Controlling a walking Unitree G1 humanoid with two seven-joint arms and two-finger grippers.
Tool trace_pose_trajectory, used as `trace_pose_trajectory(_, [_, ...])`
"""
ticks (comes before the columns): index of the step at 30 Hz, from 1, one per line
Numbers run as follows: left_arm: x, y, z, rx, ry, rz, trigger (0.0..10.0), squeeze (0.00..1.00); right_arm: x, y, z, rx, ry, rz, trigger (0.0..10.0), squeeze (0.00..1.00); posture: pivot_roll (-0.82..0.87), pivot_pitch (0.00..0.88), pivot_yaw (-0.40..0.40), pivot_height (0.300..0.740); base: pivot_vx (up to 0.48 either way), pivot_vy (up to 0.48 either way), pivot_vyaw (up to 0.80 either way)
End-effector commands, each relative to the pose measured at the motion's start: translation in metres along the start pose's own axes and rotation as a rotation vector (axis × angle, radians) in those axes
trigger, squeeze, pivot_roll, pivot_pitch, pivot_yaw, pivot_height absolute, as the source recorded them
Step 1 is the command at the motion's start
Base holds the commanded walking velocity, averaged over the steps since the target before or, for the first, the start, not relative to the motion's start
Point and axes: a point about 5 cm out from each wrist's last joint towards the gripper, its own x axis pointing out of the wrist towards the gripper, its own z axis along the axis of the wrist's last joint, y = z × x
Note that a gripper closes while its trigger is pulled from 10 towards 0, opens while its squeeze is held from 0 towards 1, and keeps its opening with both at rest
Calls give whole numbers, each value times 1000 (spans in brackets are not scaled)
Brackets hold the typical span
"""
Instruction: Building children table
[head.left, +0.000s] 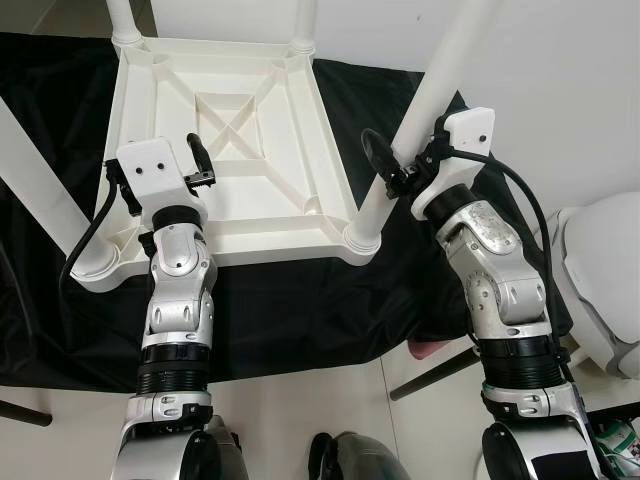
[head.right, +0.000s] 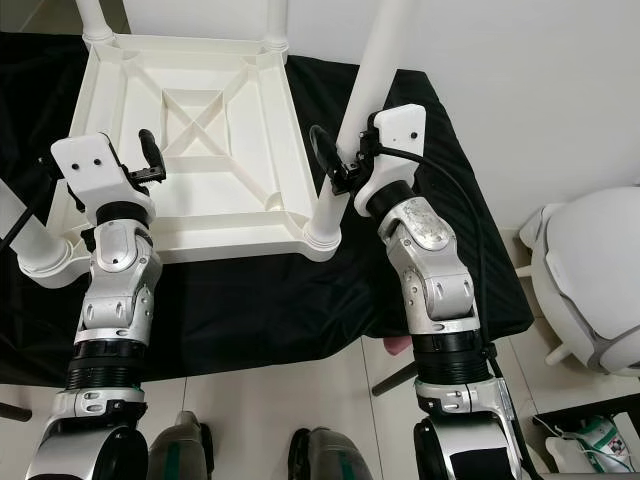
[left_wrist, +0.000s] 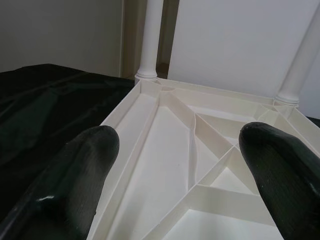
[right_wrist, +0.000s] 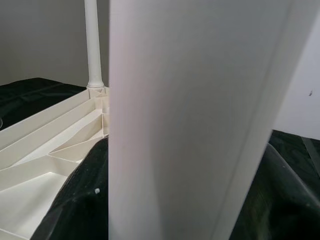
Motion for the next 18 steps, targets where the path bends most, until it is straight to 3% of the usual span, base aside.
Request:
trace_pose_trajectory(1, [-1, -6, 0, -14, -5, -21, 10000, 0, -1, -6, -4, -16, 21, -22, 10000, 0, -54, 61, -90, 740, 0, 0, 0])
trace_pose_trajectory(5, [-1, -6, -1, -13, -2, -21, 10000, 0, 0, -3, -3, -17, 17, -5, 10000, 0, -54, 61, -90, 740, 0, 0, 0])
trace_pose_trajectory(6, [-1, -6, -2, -10, 4, -20, 10000, 0, 1, -3, -3, -11, 15, -4, 78, 0, -50, 60, -94, 740, 0, 0, 0])
trace_pose_trajectory(13, [-3, -5, -9, 18, 30, -15, 10000, 0, 1, -7, 1, 17, -9, -37, 0, 0, -50, 61, -93, 740, 0, 0, 0])
trace_pose_trajectory(18, [-2, -1, -14, 50, 53, -7, 10000, 0, -3, -19, 6, 99, -50, -169, 0, 0, -60, 62, -81, 740, 0, 0, 0])
